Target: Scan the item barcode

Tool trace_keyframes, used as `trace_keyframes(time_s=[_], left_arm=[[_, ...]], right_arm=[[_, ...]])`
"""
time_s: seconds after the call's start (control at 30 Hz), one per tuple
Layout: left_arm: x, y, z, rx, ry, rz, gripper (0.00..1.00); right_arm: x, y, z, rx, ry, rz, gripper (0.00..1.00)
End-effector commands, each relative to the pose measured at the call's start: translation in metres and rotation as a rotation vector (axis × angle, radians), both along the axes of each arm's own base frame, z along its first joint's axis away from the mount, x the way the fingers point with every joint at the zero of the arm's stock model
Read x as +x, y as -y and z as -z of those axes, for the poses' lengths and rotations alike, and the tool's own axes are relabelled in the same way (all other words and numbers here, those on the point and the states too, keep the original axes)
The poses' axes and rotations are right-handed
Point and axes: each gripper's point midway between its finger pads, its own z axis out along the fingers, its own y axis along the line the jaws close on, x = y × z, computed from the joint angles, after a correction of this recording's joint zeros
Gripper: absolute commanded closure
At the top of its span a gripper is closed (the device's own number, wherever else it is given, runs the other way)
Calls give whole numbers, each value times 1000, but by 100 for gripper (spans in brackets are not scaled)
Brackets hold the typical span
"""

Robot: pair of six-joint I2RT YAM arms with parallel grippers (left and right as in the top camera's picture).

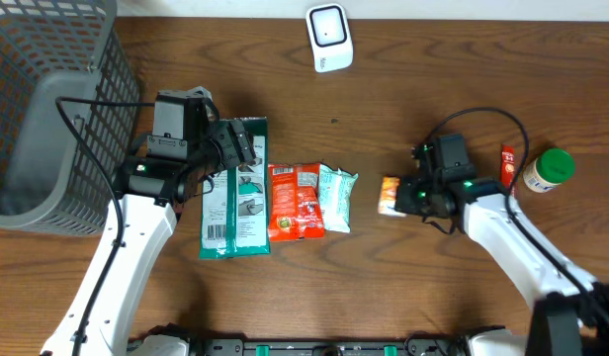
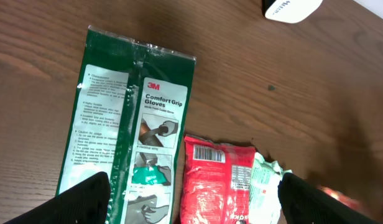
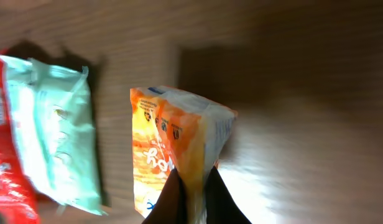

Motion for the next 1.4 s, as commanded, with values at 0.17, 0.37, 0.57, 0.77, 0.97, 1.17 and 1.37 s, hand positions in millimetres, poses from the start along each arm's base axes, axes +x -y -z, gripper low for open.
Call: trace_keyframes(time_s=[0.17, 0.37, 0.57, 0.77, 0.97, 1.17, 1.37], left_arm=[[2, -1, -3, 11, 11, 8, 14], [2, -1, -3, 11, 11, 8, 14], [2, -1, -3, 11, 11, 8, 14], [2, -1, -3, 11, 11, 8, 14], [2, -1, -3, 11, 11, 8, 14], [2, -1, -3, 11, 11, 8, 14], [2, -1, -3, 11, 11, 8, 14]], right_arm=[[3, 56, -30, -406, 50, 40, 99], [0, 64, -31, -558, 56, 19, 99], [4, 58, -31, -677, 79, -24, 99], [19, 48, -32, -769, 101, -76, 99], [30, 39, -25, -821, 88, -122, 99], [32, 34, -21, -839, 87, -139, 99], [33, 32, -21, -855, 94, -160, 99]])
